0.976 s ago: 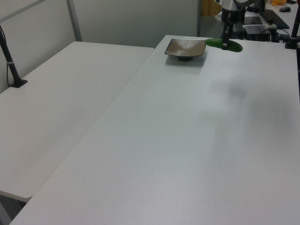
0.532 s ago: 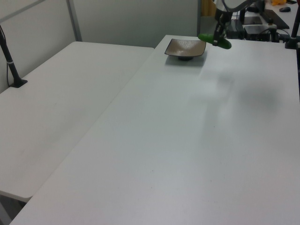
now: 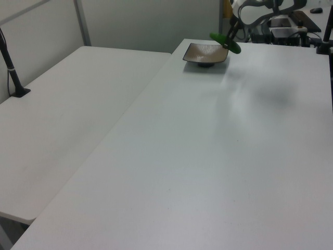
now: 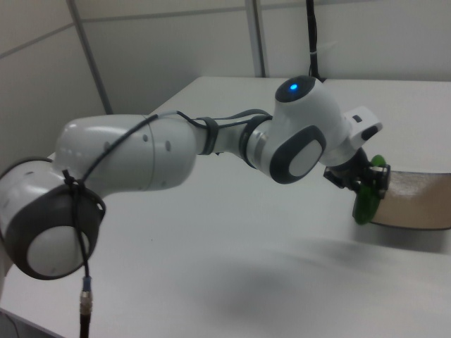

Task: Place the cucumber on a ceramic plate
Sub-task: 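Lower the cucumber onto the brown ceramic plate and open the gripper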

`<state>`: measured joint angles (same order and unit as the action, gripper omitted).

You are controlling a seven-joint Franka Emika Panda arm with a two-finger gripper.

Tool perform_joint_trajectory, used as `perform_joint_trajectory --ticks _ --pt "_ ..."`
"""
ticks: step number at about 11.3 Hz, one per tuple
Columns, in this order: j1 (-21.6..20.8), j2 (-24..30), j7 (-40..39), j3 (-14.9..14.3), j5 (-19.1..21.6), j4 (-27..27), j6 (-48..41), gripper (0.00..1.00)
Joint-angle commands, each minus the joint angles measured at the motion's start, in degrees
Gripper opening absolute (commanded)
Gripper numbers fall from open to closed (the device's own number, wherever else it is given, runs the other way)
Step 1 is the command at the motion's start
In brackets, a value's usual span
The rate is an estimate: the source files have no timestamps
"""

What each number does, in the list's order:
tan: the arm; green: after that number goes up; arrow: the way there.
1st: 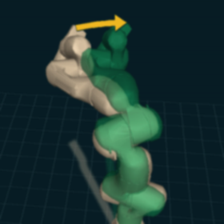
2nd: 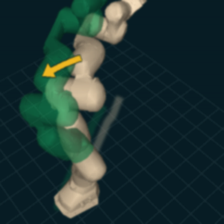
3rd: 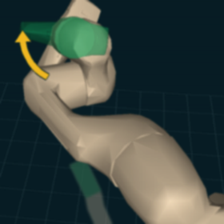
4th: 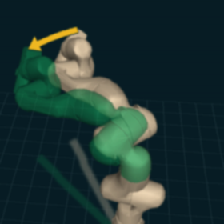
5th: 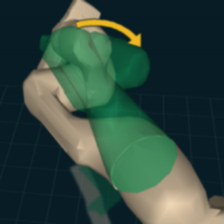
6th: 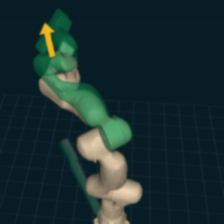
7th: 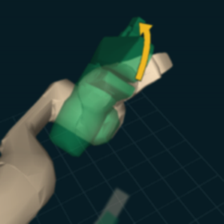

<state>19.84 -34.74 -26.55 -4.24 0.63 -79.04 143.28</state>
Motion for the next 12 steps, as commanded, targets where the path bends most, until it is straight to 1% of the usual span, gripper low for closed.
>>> perform_joint_trajectory --ticks 1,4,5,7,9,10,12 --pt "1.43 -8.3 -1.49 1.43 1.66 8.89 8.73 0.11" --pt "1.34 -12.44 -1.22 1.52 1.66 10.57 18.85 0.13" --pt "1.25 -13.59 -1.14 1.52 1.66 11.45 20.88 0.13" --pt "1.25 -15.35 -1.13 1.87 1.66 13.29 21.17 0.15" --pt "1.16 -16.23 -1.13 1.87 1.57 14.35 22.04 0.21" --pt "1.16 -17.19 -1.13 1.87 1.57 14.36 24.4 0.25" --pt "1.07 -17.81 -1.13 1.78 1.57 14.36 25.91 0.43"
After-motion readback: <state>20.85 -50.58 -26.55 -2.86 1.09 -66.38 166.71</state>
